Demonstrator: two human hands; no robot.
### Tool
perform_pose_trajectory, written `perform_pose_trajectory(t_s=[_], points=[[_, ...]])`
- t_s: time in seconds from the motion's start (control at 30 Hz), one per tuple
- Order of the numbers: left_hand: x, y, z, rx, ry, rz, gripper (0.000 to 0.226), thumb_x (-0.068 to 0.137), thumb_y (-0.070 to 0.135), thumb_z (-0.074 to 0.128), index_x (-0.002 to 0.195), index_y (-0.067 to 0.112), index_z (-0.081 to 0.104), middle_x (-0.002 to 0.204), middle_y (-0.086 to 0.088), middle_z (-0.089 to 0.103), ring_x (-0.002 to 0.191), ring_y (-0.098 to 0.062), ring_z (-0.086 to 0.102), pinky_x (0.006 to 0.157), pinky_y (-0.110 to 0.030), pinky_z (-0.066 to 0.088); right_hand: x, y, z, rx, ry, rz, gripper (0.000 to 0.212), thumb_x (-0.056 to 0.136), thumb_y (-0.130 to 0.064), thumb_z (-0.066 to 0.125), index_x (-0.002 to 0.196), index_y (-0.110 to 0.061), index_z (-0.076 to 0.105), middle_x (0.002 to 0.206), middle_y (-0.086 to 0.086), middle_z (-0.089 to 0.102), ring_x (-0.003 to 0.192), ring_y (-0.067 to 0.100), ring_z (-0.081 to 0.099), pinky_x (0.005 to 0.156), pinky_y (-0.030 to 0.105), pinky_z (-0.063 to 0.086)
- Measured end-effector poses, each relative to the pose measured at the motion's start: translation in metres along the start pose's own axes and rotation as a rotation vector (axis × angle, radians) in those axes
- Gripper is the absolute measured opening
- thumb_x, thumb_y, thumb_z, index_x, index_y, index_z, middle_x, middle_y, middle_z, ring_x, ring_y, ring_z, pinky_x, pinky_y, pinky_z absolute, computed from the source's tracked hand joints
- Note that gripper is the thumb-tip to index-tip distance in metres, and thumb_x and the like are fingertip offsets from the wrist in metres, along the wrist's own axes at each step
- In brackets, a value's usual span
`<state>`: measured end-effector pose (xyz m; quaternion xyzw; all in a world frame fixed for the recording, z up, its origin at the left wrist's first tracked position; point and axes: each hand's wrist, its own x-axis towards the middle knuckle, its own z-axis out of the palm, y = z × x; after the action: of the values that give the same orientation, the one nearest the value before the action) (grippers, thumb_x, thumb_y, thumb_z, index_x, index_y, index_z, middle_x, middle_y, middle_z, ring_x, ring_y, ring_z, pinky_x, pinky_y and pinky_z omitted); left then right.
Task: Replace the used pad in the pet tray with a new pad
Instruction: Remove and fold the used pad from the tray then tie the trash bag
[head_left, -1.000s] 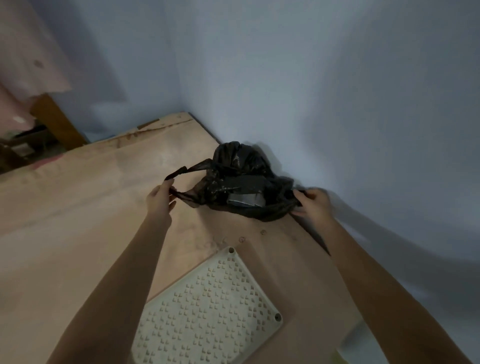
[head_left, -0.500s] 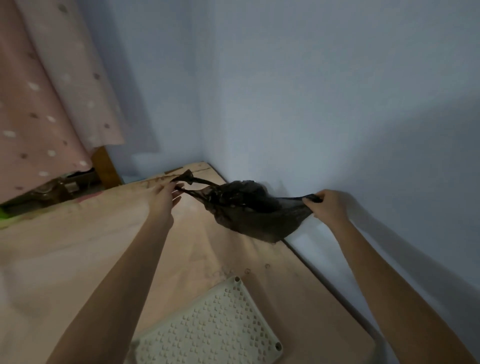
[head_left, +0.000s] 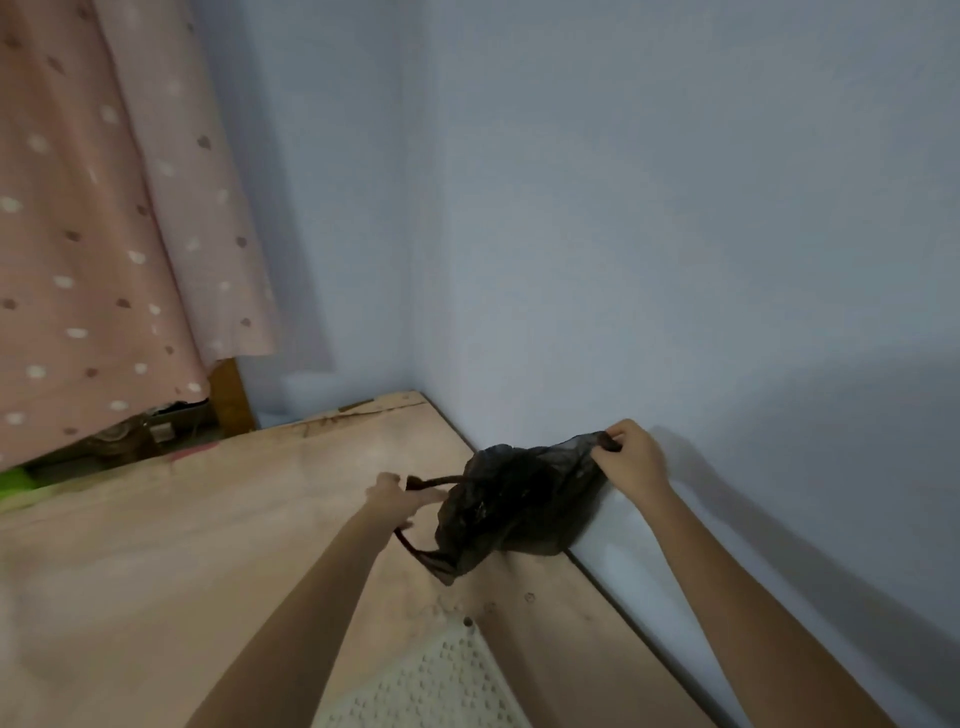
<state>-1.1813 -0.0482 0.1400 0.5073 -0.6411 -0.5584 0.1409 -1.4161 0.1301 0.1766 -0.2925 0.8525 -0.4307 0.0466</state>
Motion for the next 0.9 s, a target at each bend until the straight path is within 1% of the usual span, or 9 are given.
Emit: perform_pose_trajectory(t_s=[0.07, 0.13, 0.23, 0.33, 0.43, 0.6, 0.8, 0.87, 0.9], points=[[-0.001, -0.019, 0.014, 0.107, -0.099, -0.033, 0.055, 0.074, 0.017, 0.08, 0.116, -0.005, 0.051, 0.096, -0.015, 0.061, 0.08, -0.023, 0.063, 0.067, -0.032, 0.051, -0.004, 0.002, 0.002, 0.025, -0.033, 0.004, 0.017, 0.083, -0.007, 0.062, 0.099, -0.012, 0.058, 0.088, 0.001, 0.059, 0.069, 0.009, 0.052, 0.041, 0.009, 0.035], [-0.001, -0.033, 0.024, 0.212, -0.077, -0.037, 0.034, 0.077, 0.003, 0.074, 0.106, -0.01, 0.061, 0.071, -0.013, 0.062, 0.059, -0.019, 0.061, 0.06, -0.03, 0.051, -0.006, 0.004, 0.001, 0.034, -0.06, 0.014, 0.023, 0.083, -0.004, 0.06, 0.106, -0.009, 0.059, 0.092, 0.001, 0.058, 0.075, 0.013, 0.052, 0.045, 0.004, 0.036], [-0.001, -0.033, 0.022, 0.167, 0.022, -0.002, 0.02, 0.084, 0.003, 0.067, 0.095, -0.013, 0.066, 0.07, -0.014, 0.066, 0.058, -0.021, 0.061, 0.069, -0.032, 0.054, -0.007, 0.01, -0.01, -0.04, -0.005, 0.018, 0.019, 0.083, -0.008, 0.062, 0.101, -0.007, 0.062, 0.09, 0.005, 0.063, 0.078, 0.018, 0.054, 0.063, 0.02, 0.041], [-0.002, -0.012, 0.006, -0.032, 0.138, 0.082, 0.018, 0.087, 0.01, 0.065, 0.076, -0.004, 0.067, 0.062, -0.01, 0.064, 0.056, -0.018, 0.058, 0.065, -0.029, 0.048, 0.0, 0.014, -0.026, -0.121, 0.085, -0.016, 0.006, 0.087, -0.017, 0.06, 0.086, -0.011, 0.059, 0.076, 0.003, 0.061, 0.079, 0.026, 0.06, 0.066, 0.026, 0.039], [-0.001, 0.015, -0.014, -0.235, 0.223, 0.181, 0.021, 0.087, 0.017, 0.065, 0.07, 0.005, 0.066, 0.076, -0.01, 0.069, 0.072, -0.019, 0.061, 0.075, -0.03, 0.048, 0.012, 0.01, -0.035, -0.037, 0.071, -0.014, 0.007, 0.088, -0.017, 0.06, 0.083, -0.014, 0.056, 0.071, -0.002, 0.059, 0.08, 0.026, 0.062, 0.068, 0.028, 0.043], [-0.003, 0.053, -0.025, -0.464, 0.188, 0.267, 0.013, 0.088, 0.02, 0.064, 0.079, 0.011, 0.066, 0.089, -0.009, 0.07, 0.091, -0.022, 0.063, 0.09, -0.036, 0.048, 0.027, -0.006, -0.036, 0.399, 0.013, 0.125, 0.017, 0.08, -0.007, 0.069, 0.094, -0.015, 0.062, 0.097, 0.008, 0.066, 0.088, 0.024, 0.064, 0.086, 0.039, 0.053], [-0.003, 0.091, -0.035, -0.616, 0.201, 0.353, 0.009, 0.086, 0.017, 0.065, 0.08, 0.012, 0.067, 0.088, -0.006, 0.069, 0.095, -0.022, 0.063, 0.091, -0.036, 0.05, 0.049, -0.04, -0.049, 0.754, 0.024, 0.108, 0.021, 0.083, 0.001, 0.064, 0.103, -0.005, 0.062, 0.081, 0.008, 0.066, 0.07, 0.016, 0.063, 0.07, 0.023, 0.051], [-0.003, 0.104, -0.037, -0.627, 0.197, 0.41, 0.01, 0.087, 0.019, 0.065, 0.084, 0.01, 0.067, 0.097, -0.008, 0.067, 0.099, -0.02, 0.062, 0.094, -0.035, 0.049, 0.055, -0.052, -0.052, 0.688, 0.001, 0.046, 0.012, 0.088, 0.0, 0.058, 0.099, -0.004, 0.059, 0.07, 0.008, 0.066, 0.06, 0.013, 0.065, 0.063, 0.02, 0.052], [-0.003, 0.11, -0.038, -0.616, 0.2, 0.437, 0.012, 0.087, 0.021, 0.065, 0.086, 0.009, 0.067, 0.1, -0.008, 0.066, 0.1, -0.019, 0.061, 0.095, -0.033, 0.048, 0.059, -0.056, -0.052, 0.524, -0.045, 0.004, 0.01, 0.089, -0.001, 0.056, 0.097, -0.005, 0.059, 0.069, 0.007, 0.067, 0.059, 0.011, 0.067, 0.06, 0.019, 0.052]])
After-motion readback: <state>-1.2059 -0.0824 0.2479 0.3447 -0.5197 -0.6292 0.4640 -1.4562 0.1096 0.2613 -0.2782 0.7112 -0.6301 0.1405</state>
